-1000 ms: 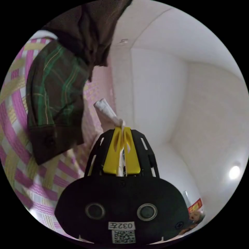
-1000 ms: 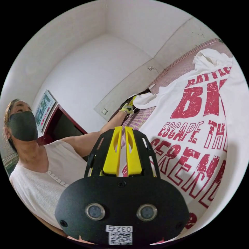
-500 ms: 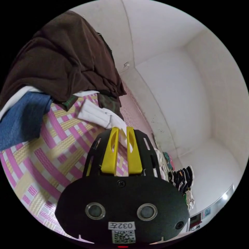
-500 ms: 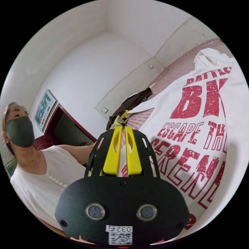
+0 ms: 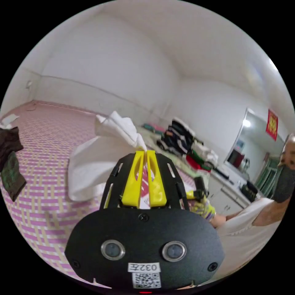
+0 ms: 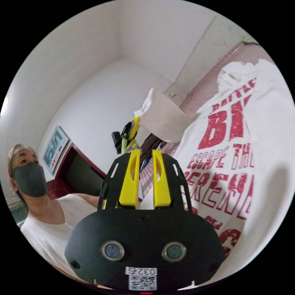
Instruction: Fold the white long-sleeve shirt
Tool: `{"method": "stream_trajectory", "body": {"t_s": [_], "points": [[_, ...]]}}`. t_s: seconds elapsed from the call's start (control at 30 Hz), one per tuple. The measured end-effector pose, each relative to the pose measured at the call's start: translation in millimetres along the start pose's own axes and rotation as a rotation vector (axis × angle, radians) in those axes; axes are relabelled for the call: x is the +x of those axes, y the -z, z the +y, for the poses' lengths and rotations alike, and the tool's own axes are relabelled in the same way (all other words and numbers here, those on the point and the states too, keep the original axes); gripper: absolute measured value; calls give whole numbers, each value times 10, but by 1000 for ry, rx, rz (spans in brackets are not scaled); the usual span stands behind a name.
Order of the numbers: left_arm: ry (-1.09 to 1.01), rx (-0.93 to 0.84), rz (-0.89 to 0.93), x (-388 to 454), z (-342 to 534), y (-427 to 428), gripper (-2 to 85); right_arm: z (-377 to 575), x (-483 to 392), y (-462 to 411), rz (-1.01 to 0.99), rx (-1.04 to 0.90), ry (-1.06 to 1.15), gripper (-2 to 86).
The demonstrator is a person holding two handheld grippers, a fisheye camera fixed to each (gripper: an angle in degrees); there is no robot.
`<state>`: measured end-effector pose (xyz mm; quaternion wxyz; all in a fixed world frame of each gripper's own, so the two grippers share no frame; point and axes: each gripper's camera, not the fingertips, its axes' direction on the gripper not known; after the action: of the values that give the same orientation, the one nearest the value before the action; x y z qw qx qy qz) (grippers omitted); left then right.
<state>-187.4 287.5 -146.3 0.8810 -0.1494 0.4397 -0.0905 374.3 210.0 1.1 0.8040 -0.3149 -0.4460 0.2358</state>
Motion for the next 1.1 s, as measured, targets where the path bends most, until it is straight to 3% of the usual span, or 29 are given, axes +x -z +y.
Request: {"method": "stream_trajectory", "body": {"t_s": [0.17, 0.3, 0.43, 0.63, 0.73, 0.8, 0.83, 0.93, 1.0, 1.1], "points": [[-140, -460, -101, 350, 484, -1255, -3, -29, 464, 137, -8, -39, -217, 95], [-270, -553, -92, 509, 502, -1281, 39, -88, 526, 123, -33, -39, -234, 97], [-185, -529, -87, 309, 289, -1115, 61, -154, 539, 71, -28, -40, -223, 90], [244, -533, 51, -551, 60, -1189, 69, -144, 505, 27, -31, -25, -207, 88], [345, -455, 122, -785, 111, -1080, 63, -132, 428, 55, -24, -18, -185, 87], [361, -311, 182, -851, 172, -868, 19, -133, 386, 67, -20, -15, -179, 87], [327, -274, 201, -803, 165, -799, 12, -136, 378, 65, -19, -18, -179, 87], [-101, -284, 138, -86, 81, -566, -9, -176, 332, 47, 19, -26, -160, 93], [-437, -386, -48, 491, 256, -560, -10, -224, 360, 0, 75, -55, -165, 103], [-702, -492, -277, 793, 582, -702, -7, -272, 484, -129, 80, -116, -205, 115]]}}
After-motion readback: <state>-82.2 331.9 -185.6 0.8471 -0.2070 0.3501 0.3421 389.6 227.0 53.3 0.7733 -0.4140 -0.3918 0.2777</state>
